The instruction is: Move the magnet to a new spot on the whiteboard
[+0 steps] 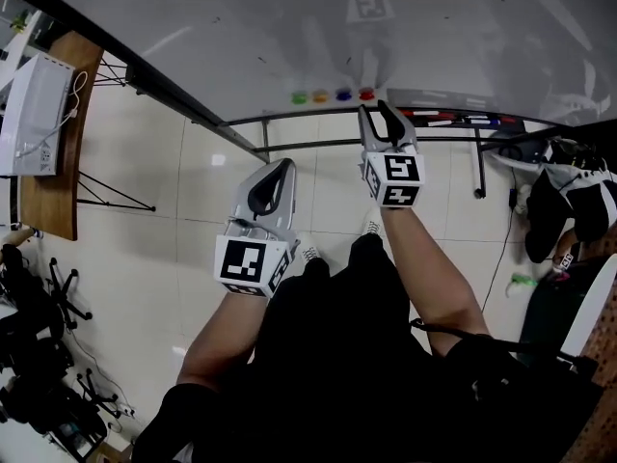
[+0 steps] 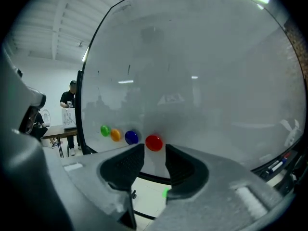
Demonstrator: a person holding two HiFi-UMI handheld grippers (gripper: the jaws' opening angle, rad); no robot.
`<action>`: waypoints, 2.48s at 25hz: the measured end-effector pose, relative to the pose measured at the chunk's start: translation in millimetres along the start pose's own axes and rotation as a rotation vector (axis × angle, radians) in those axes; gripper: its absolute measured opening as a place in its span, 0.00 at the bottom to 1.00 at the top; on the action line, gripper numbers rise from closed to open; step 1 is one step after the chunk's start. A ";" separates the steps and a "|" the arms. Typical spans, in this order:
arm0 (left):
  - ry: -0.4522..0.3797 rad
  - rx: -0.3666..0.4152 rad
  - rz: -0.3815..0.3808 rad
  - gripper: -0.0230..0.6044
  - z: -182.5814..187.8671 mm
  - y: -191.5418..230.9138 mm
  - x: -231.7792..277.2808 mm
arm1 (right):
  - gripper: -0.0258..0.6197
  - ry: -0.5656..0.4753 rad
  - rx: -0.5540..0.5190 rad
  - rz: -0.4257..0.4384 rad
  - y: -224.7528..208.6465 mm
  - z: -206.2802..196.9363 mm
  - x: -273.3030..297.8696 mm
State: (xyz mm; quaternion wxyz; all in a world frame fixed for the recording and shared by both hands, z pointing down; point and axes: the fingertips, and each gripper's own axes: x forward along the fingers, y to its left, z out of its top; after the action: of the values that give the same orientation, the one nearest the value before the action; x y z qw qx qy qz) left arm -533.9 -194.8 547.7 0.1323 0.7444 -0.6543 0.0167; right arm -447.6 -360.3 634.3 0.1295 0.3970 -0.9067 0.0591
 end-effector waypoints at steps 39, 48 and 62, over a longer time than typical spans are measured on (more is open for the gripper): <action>-0.031 0.011 0.051 0.06 19.6 2.1 -31.0 | 0.21 -0.030 0.020 0.120 38.4 57.2 -44.2; -0.106 0.017 0.022 0.06 64.3 -9.6 -56.9 | 0.21 -0.077 -0.085 0.368 92.0 126.3 -139.2; -0.149 0.069 -0.064 0.06 96.4 -37.4 -76.4 | 0.21 -0.099 -0.104 0.359 105.3 144.8 -200.7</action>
State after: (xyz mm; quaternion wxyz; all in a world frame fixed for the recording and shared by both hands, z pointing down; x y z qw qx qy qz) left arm -522.5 -137.8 433.1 0.0582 0.7682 -0.6372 -0.0205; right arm -421.5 -177.9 438.4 0.0926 0.2242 -0.9700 0.0148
